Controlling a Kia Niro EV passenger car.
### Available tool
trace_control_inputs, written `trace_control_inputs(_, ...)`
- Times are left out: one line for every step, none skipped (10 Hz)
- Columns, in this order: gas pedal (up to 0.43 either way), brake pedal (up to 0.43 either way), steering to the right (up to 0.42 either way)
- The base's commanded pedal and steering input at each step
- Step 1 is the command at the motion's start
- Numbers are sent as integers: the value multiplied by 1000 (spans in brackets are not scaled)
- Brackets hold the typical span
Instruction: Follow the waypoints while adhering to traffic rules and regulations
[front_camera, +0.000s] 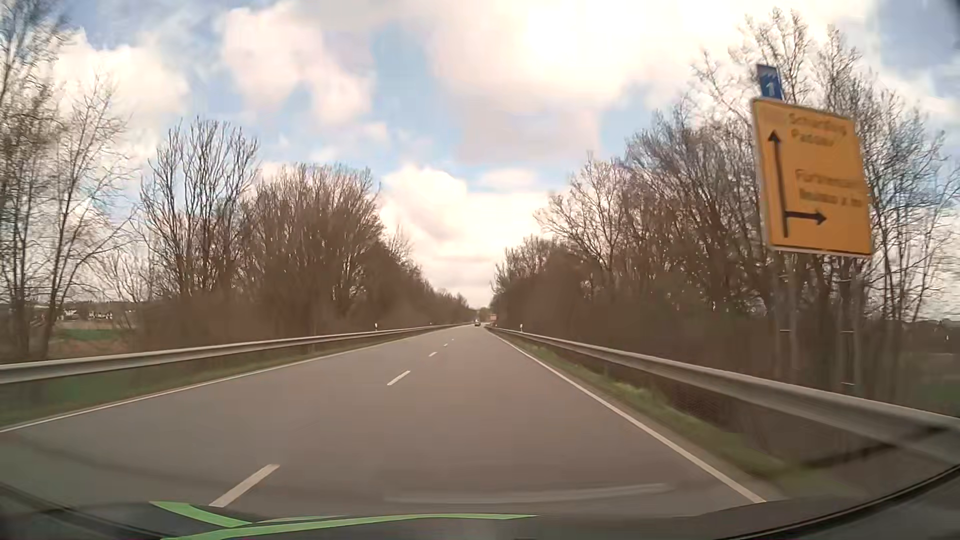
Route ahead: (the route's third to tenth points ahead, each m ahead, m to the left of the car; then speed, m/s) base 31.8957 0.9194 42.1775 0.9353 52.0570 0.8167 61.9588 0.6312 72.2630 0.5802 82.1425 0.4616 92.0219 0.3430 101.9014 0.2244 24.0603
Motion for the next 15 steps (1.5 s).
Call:
trace_control_inputs(209,0,1)
trace_control_inputs(209,0,1)
trace_control_inputs(209,0,0)
trace_control_inputs(209,0,1)
trace_control_inputs(209,0,1)
trace_control_inputs(209,0,0)
trace_control_inputs(209,0,1)
trace_control_inputs(209,0,0)
trace_control_inputs(209,0,1)
trace_control_inputs(209,0,1)
trace_control_inputs(209,0,1)
trace_control_inputs(209,0,0)
trace_control_inputs(209,0,1)
trace_control_inputs(209,0,0)
trace_control_inputs(209,0,1)
